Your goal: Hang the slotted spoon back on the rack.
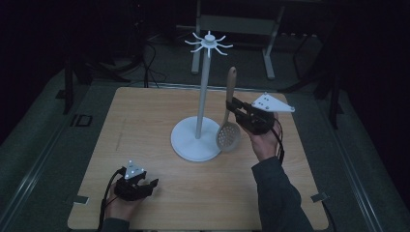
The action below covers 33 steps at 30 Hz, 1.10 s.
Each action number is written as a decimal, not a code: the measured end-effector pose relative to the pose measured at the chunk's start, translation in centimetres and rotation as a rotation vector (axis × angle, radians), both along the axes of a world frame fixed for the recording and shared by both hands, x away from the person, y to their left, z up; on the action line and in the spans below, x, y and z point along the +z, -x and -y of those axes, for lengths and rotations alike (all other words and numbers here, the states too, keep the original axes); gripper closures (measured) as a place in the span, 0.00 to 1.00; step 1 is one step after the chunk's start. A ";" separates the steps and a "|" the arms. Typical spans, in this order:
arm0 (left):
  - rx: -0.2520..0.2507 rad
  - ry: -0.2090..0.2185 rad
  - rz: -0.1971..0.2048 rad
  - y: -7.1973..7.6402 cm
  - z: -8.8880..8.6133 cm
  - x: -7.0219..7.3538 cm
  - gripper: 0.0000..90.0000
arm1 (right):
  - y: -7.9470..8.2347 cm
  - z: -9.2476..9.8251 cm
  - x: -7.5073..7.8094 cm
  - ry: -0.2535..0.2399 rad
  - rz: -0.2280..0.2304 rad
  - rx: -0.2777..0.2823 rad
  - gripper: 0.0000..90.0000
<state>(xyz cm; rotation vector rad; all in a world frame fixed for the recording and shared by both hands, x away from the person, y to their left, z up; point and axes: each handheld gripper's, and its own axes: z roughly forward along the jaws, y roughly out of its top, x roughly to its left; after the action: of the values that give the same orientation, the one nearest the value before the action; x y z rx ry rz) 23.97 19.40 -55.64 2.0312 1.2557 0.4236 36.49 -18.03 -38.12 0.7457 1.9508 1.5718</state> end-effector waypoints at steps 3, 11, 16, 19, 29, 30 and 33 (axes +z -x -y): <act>-0.001 -0.001 -0.001 0.0 0.0 0.0 0.48 | -0.1 -0.1 0.3 0.009 0.002 0.000 0.84; -0.001 -0.001 -0.002 0.0 -0.1 0.0 0.48 | -0.3 -0.7 1.4 -0.007 0.004 0.016 0.84; 0.000 0.000 -0.002 0.0 -0.1 0.0 0.48 | -0.5 -1.1 2.0 -0.023 0.001 0.025 0.84; 0.002 0.000 0.000 0.0 -0.1 0.0 0.48 | -0.7 -1.2 2.4 -0.030 0.002 0.026 0.84; 0.003 0.002 0.000 0.0 -0.1 0.0 0.48 | -1.1 -1.3 3.0 -0.046 -0.015 0.031 0.84; 0.002 0.002 0.000 0.0 -0.1 0.0 0.48 | -1.1 -1.3 3.0 -0.044 -0.013 0.032 0.84; 0.002 0.002 0.001 0.0 -0.1 0.0 0.48 | -1.1 -1.5 3.1 -0.040 -0.012 0.034 0.84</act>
<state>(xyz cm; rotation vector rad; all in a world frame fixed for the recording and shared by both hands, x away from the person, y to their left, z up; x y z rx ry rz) 24.01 19.50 -55.64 2.0275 1.2572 0.4245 37.54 -16.57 -35.02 0.7432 1.9548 1.6347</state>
